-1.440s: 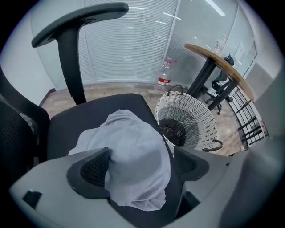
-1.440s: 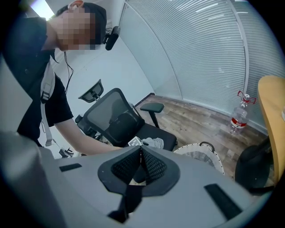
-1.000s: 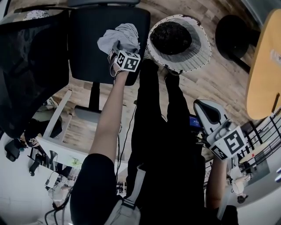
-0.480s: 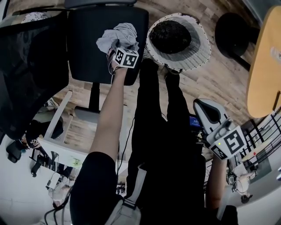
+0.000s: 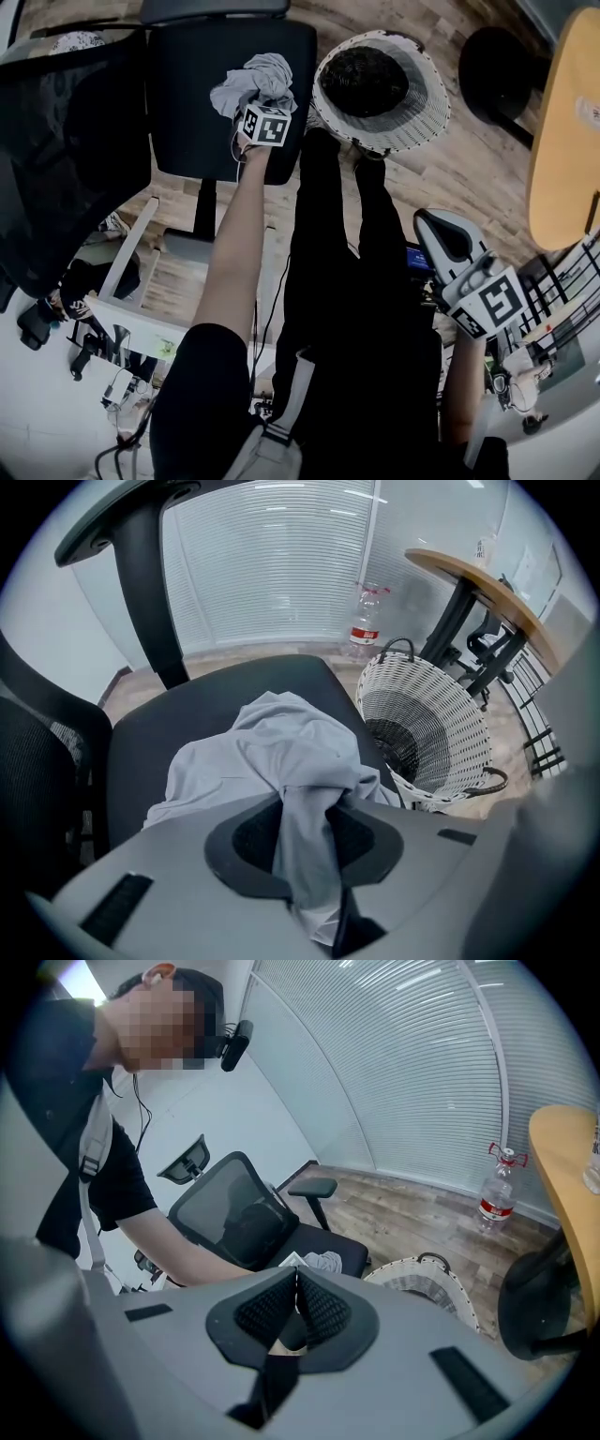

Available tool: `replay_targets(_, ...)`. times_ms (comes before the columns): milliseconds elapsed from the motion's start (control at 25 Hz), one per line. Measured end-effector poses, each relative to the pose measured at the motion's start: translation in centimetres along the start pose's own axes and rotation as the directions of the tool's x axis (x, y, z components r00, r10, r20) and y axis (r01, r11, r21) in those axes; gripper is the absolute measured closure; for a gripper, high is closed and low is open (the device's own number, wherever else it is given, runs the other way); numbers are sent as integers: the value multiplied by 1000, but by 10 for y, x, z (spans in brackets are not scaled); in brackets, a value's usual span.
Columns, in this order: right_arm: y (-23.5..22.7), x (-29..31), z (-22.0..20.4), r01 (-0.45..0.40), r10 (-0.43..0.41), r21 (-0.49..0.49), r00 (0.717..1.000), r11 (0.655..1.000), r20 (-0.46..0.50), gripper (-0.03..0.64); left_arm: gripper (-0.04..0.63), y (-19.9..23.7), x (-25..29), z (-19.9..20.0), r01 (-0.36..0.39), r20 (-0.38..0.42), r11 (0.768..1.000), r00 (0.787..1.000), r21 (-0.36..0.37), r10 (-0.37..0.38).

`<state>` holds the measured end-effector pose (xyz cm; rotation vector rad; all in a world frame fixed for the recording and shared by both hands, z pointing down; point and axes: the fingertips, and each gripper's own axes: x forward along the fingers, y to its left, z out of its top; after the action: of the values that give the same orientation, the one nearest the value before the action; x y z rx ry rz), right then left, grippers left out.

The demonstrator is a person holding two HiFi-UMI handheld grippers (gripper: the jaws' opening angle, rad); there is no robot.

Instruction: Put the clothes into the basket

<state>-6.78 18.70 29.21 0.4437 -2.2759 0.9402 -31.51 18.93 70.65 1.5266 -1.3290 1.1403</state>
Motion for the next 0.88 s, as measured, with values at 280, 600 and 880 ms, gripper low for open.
replay_targets(280, 4, -10, 12, 15, -14, -24, 999, 1000, 33, 600, 505, 0, -20, 7, 13, 14, 1000, 1000, -18, -13)
replay_targets(600, 20, -20, 44, 6, 3, -79, 994, 997, 108, 600, 505, 8, -64, 16, 27, 41, 998, 999, -57, -24)
replay_targets(880, 30, -29, 61, 3, 17, -118, 986, 993, 166, 600, 506, 8, -106, 26, 22, 64, 1000, 998, -21, -21)
